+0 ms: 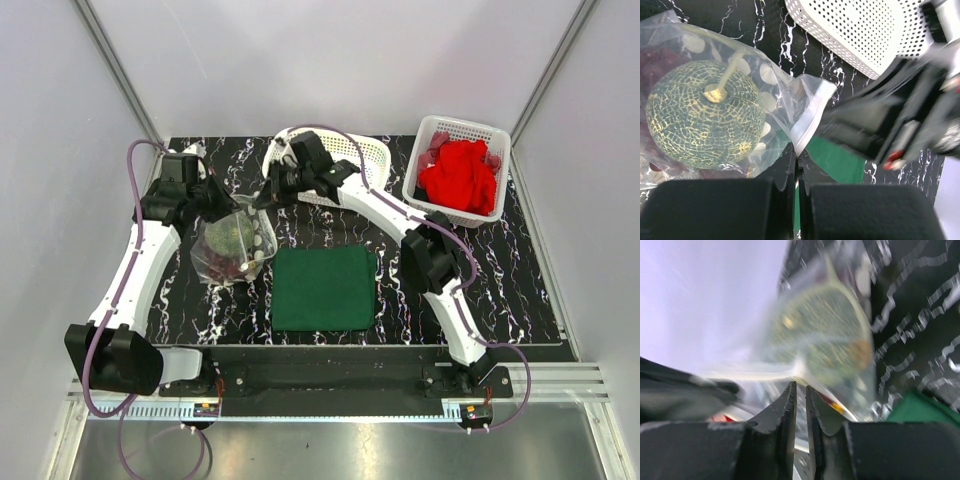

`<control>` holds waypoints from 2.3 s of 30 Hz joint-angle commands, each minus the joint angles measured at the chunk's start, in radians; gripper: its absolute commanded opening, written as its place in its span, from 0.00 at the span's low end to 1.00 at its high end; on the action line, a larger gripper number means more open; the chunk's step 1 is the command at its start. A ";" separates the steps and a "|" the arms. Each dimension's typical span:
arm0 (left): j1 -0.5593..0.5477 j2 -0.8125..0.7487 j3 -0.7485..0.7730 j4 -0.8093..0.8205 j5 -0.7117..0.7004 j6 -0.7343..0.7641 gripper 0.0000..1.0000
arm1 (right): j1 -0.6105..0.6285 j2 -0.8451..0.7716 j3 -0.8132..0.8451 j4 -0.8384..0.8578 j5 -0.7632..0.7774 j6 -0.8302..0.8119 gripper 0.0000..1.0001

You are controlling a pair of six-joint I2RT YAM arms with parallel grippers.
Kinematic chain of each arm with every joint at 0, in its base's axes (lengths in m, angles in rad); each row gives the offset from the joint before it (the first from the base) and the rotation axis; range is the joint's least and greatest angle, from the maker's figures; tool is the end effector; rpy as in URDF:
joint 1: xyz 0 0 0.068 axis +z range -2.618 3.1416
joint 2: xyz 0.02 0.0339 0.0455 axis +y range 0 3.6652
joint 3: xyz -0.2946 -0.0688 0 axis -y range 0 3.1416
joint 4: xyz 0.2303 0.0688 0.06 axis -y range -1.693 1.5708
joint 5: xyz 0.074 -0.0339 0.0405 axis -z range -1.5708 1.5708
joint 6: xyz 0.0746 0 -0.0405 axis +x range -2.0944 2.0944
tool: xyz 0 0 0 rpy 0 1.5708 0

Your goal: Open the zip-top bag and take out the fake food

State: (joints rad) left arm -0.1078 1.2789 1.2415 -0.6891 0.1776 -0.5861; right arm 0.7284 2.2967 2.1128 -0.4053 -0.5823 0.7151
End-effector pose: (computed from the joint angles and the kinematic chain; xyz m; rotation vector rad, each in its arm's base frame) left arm 0.2748 -0.0430 0.3491 -0.4647 2.3019 -0.5548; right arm 0.3953 0.4076 0.2750 -0.4000 2.3957 1.3863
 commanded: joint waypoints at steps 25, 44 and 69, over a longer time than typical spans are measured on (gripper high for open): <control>-0.032 0.112 0.087 0.062 0.082 -0.006 0.00 | 0.057 0.027 0.107 -0.132 0.203 -0.376 0.25; -0.069 0.211 0.107 0.062 0.063 -0.004 0.00 | 0.062 0.202 0.214 -0.041 0.390 -0.606 0.26; -0.050 0.241 0.119 0.054 0.068 0.089 0.00 | 0.052 -0.037 -0.183 0.060 -0.140 -0.229 0.35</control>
State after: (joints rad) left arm -0.1635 1.5085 1.3201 -0.6617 0.2001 -0.4885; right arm 0.7689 2.2929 1.9884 -0.4915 -0.5915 0.3874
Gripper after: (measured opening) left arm 0.012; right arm 0.351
